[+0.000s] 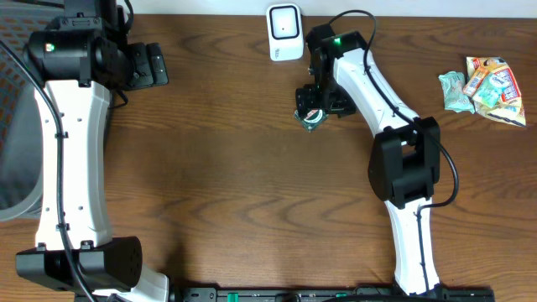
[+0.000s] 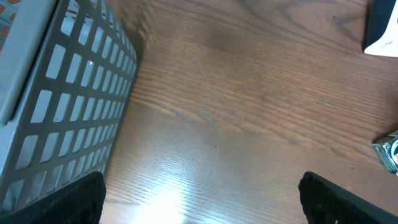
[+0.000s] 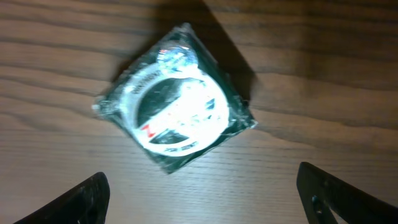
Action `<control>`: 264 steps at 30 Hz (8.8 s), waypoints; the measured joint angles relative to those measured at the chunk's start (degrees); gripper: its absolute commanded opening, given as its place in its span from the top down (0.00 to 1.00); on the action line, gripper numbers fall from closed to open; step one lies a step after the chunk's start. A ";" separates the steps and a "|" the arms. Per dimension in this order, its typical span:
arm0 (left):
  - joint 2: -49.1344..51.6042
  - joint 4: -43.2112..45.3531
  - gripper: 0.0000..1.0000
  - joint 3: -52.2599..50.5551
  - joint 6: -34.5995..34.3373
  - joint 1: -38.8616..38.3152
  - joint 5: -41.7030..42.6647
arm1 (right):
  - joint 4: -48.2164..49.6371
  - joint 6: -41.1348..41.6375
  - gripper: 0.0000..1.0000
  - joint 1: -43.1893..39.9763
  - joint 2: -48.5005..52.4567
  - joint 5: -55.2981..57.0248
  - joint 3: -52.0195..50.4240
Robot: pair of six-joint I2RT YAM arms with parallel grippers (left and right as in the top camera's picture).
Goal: Scan the item barcode
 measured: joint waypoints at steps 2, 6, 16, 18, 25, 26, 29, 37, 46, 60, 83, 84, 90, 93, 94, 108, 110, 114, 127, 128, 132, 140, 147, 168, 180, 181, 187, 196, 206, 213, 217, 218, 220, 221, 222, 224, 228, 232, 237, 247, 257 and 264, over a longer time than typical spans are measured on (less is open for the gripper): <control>0.00 0.00 0.02 0.00 0.00 0.00 0.00 | 0.92 1.16 0.08 0.00 -1.03 -0.79 -0.02; 0.00 0.00 0.02 0.00 0.00 0.00 0.00 | 3.10 7.67 0.10 0.02 -3.80 -1.46 -0.02; 0.00 -0.02 0.03 0.00 0.00 0.00 0.00 | 5.38 32.74 0.07 2.47 -5.20 3.39 -0.02; 0.00 -0.02 0.02 0.00 0.00 0.00 0.00 | 5.40 37.31 0.07 3.67 -4.90 5.95 -0.02; 0.00 0.00 0.02 0.00 0.00 0.00 0.00 | 6.25 47.98 0.05 5.51 -0.85 9.77 -0.02; 0.00 0.00 0.02 0.00 0.00 0.00 0.00 | 6.29 48.74 0.05 5.49 -0.04 10.01 -0.04; 0.00 -0.02 0.02 0.00 0.00 0.00 0.00 | 6.27 50.05 0.04 5.40 2.03 10.29 -0.04; 0.00 0.00 0.02 0.00 0.00 0.00 0.00 | 6.60 50.18 0.08 5.40 3.45 10.49 -0.04; 0.00 -0.02 0.02 0.00 0.00 0.00 0.00 | 6.23 49.79 0.08 5.40 3.93 10.49 -0.04; 0.00 -0.02 0.03 0.00 0.00 0.00 0.00 | 7.56 43.30 0.08 1.60 5.64 6.19 -0.04; 0.00 -0.02 0.02 0.00 0.00 0.00 0.00 | 5.84 35.91 0.34 3.04 5.70 2.91 -0.04; 0.00 -0.02 0.02 0.00 0.00 0.00 0.00 | 5.29 35.30 0.34 3.04 5.70 3.37 -0.04; 0.00 -0.02 0.02 0.00 0.00 0.00 0.00 | 4.92 26.21 0.34 2.86 5.70 4.66 -0.04; 0.00 -0.02 0.02 0.00 0.00 0.00 0.00 | 4.85 17.33 0.36 2.80 5.60 5.11 -0.04; 0.00 -0.02 0.02 0.00 0.00 0.00 0.00 | 4.59 13.55 0.36 2.80 5.49 5.29 -0.04; 0.00 -0.02 0.02 0.00 0.00 0.00 0.00 | 0.00 -26.84 0.01 2.75 -1.25 14.43 -0.09; 0.00 -0.02 0.02 0.00 0.00 0.00 0.00 | 1.46 -27.43 0.01 2.73 -1.25 14.75 -0.11; 0.00 -0.02 0.02 0.00 0.00 0.00 0.00 | 4.55 -22.69 0.01 2.71 -1.25 13.00 -0.11; 0.00 -0.02 0.03 0.00 0.00 0.00 0.00 | 4.72 -1.11 0.01 2.71 -1.25 6.58 -0.11; 0.00 0.00 0.02 0.00 0.00 0.00 0.00 | 4.68 -0.24 0.01 2.69 -1.25 5.27 -0.11; 0.00 -0.02 0.03 0.00 0.00 0.00 0.00 | 4.63 1.97 0.01 2.82 -1.25 -0.57 -0.11; 0.00 0.00 0.02 0.00 0.00 0.00 0.00 | 5.31 5.66 0.01 2.93 -1.25 -4.35 -0.11; 0.00 0.00 0.02 0.00 0.00 0.00 0.00 | 4.90 29.97 0.01 3.04 -1.25 0.66 -0.11; 0.00 -0.02 0.02 0.00 0.00 0.00 0.00 | 5.44 63.93 0.01 2.32 -1.25 6.43 -4.50; 0.00 0.00 0.02 0.00 0.00 0.00 0.00 | 14.10 66.55 0.19 1.73 -1.57 6.91 -13.53; 0.00 -0.02 0.02 0.00 0.00 0.00 0.00 | 14.12 66.18 0.24 1.70 -1.66 6.86 -13.64; 0.00 -0.02 0.02 0.00 0.00 0.00 0.00 | 13.88 63.41 0.34 1.64 -1.73 6.62 -13.81; 0.00 -0.02 0.02 0.00 0.00 0.00 0.00 | 13.66 56.43 0.42 1.40 -1.79 5.14 -13.75; 0.00 0.00 0.02 0.00 0.00 0.00 0.00 | 17.64 40.92 0.42 1.40 -3.13 9.55 -9.44; 0.00 0.00 0.03 0.00 0.00 0.00 0.00 | 34.64 23.04 0.37 1.75 -6.67 14.27 -6.97; 0.00 0.00 0.02 0.00 0.00 0.00 0.00 | 44.94 17.25 0.36 1.97 -6.75 17.84 -6.80; 0.00 -0.02 0.02 0.00 0.00 0.00 0.00 | 47.76 16.11 0.36 1.97 -6.75 18.27 -6.78; 0.00 -0.02 0.03 0.00 0.00 0.00 0.02 | 53.11 14.21 0.35 1.97 -6.75 19.12 -6.64; 0.00 0.00 0.02 0.00 0.00 0.00 0.00 | 55.23 13.51 0.33 1.97 -6.75 19.37 -6.64; 0.00 -0.04 0.02 0.00 0.00 0.00 0.00 | 57.88 12.61 0.32 1.97 -6.75 19.50 -6.60; 0.00 -0.02 0.02 0.00 0.00 0.00 0.00 | 62.97 9.94 0.29 2.05 -6.73 19.43 -6.60; 0.00 0.00 0.02 0.00 0.00 0.00 0.00 | 64.00 7.30 0.24 2.19 -6.73 19.43 -6.56; 0.00 -0.02 0.02 0.00 0.00 0.00 0.00 | 60.19 6.14 0.22 2.38 -6.60 18.84 -6.56; 0.00 -0.02 0.02 0.00 0.00 0.00 0.00 | 51.69 5.29 0.17 2.40 -6.49 15.10 -6.56; 0.00 -0.02 0.02 0.00 0.00 0.00 0.00 | 38.05 12.48 0.01 5.95 -6.08 9.03 -6.56; 0.00 -0.02 0.02 0.00 0.00 0.00 0.00 | 39.32 27.96 0.01 12.04 -2.75 20.74 -7.58; 0.00 0.00 0.02 0.00 0.00 0.00 0.00 | 40.26 29.79 0.01 12.24 4.33 29.00 -8.28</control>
